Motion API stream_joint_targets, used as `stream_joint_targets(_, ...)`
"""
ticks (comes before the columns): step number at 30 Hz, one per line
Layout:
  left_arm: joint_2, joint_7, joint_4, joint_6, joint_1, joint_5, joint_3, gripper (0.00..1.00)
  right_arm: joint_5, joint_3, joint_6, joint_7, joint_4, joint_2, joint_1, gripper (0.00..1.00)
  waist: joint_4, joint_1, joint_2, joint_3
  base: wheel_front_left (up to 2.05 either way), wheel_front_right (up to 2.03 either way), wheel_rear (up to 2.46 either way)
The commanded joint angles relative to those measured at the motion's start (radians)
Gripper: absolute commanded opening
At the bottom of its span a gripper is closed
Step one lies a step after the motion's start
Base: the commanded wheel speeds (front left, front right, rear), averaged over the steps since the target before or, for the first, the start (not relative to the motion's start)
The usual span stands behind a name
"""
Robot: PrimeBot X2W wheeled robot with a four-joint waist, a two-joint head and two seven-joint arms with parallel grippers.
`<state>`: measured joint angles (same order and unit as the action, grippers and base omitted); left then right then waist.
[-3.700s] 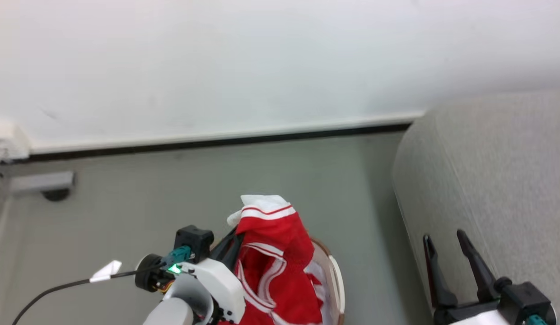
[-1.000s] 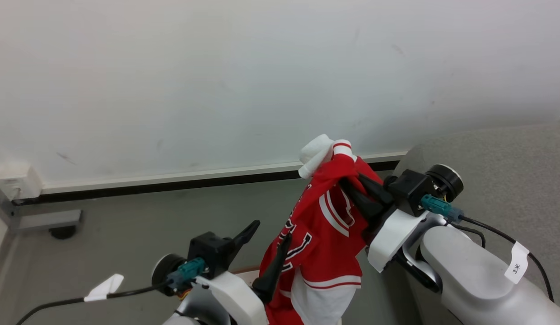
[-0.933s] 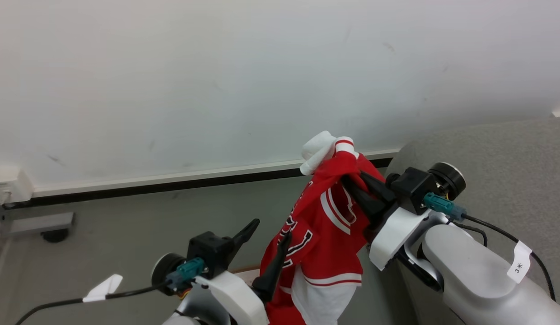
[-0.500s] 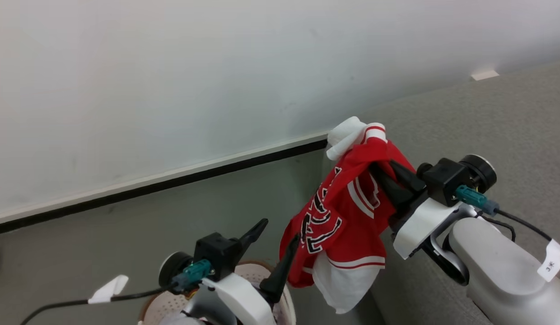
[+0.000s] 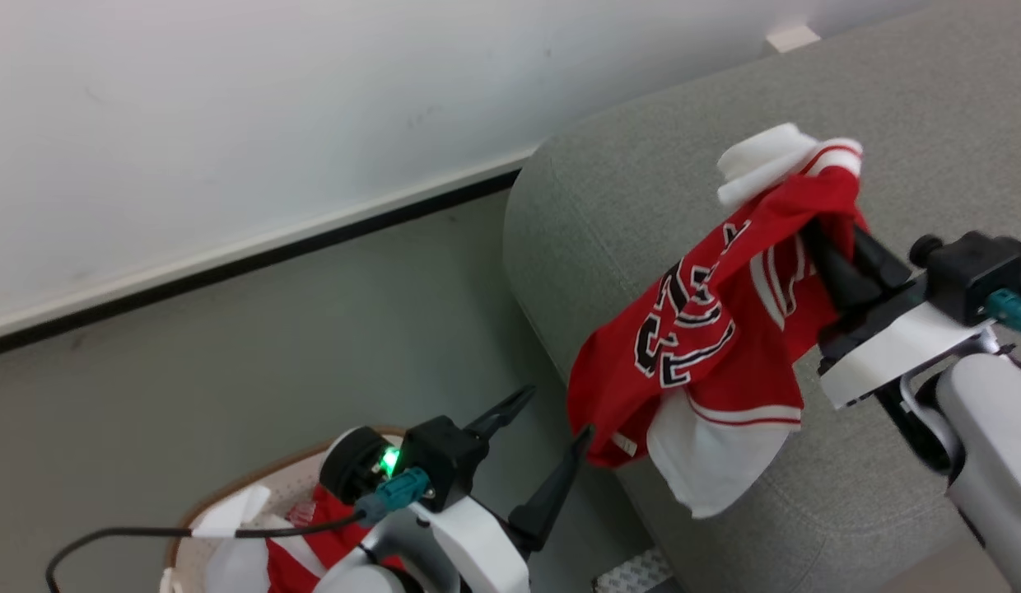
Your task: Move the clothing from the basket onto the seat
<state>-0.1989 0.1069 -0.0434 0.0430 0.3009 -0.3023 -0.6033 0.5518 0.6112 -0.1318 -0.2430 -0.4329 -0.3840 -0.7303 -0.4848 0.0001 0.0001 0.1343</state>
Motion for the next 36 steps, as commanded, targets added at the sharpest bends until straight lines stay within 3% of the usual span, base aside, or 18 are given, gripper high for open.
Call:
stream_joint_targets(1, -0.01, 0.003, -0.008, 0.001, 0.018, 0.018, 0.003, 1.0, -0.006, -0.01, 0.002, 0.003, 0.011, -0.002, -0.01, 0.0, 0.012, -0.0001, -0.0001, 0.064, 0.0, 0.0, 0.0)
stream_joint_targets(11, -0.118, 0.054, -0.136, 0.057, 0.148, 0.087, -0.028, 1.0, -0.044, -0.332, 0.002, 0.085, 0.039, -0.047, -0.185, 0.0, 0.108, -0.0001, -0.0001, 0.353, 0.0, 0.0, 0.0)
stream_joint_targets(19, -0.159, 0.062, -0.214, 0.078, 0.269, 0.084, -0.062, 1.0, -0.134, -0.645, 0.002, 0.161, -0.012, -0.08, -0.387, 0.0, 0.179, -0.0001, -0.0001, 0.532, 0.0, 0.0, 0.0)
stream_joint_targets(22, -0.162, 0.05, -0.22, 0.081, 0.297, 0.075, -0.067, 1.0, -0.202, -0.746, 0.002, 0.189, -0.034, -0.1, -0.44, 0.0, 0.201, -0.0001, -0.0001, 0.567, 0.0, 0.0, 0.0)
stream_joint_targets(26, -0.162, 0.025, -0.213, 0.082, 0.301, 0.061, -0.067, 1.0, -0.396, -0.808, 0.002, 0.216, -0.066, -0.147, -0.427, 0.0, 0.225, -0.0001, -0.0001, 0.592, 0.0, 0.0, 0.0)
stream_joint_targets(32, -0.187, -0.011, -0.177, 0.062, 0.237, 0.046, -0.055, 1.0, -0.577, -0.95, 0.002, 0.181, -0.183, -0.002, -0.316, 0.02, 0.225, -0.0001, -0.0001, 0.567, 0.0, 0.0, 0.0)
stream_joint_targets(33, -0.19, -0.017, -0.173, 0.058, 0.225, 0.039, -0.049, 1.0, -0.595, -0.971, 0.002, 0.17, -0.203, 0.026, -0.297, 0.33, 0.223, -0.0001, -0.0001, 0.559, 0.0, 0.0, 0.0)
stream_joint_targets(34, -0.195, -0.023, -0.172, 0.051, 0.213, 0.035, -0.044, 1.0, -0.613, -0.992, 0.002, 0.159, -0.222, 0.053, -0.277, 1.0, 0.222, -0.0001, -0.0001, 0.551, 0.0, 0.0, 0.0)
stream_joint_targets(36, -0.209, -0.034, -0.165, 0.04, 0.193, 0.028, -0.032, 1.0, -0.631, -1.025, 0.002, 0.139, -0.258, 0.106, -0.237, 1.0, 0.222, -0.0001, -0.0001, 0.534, 0.0, 0.0, 0.0)
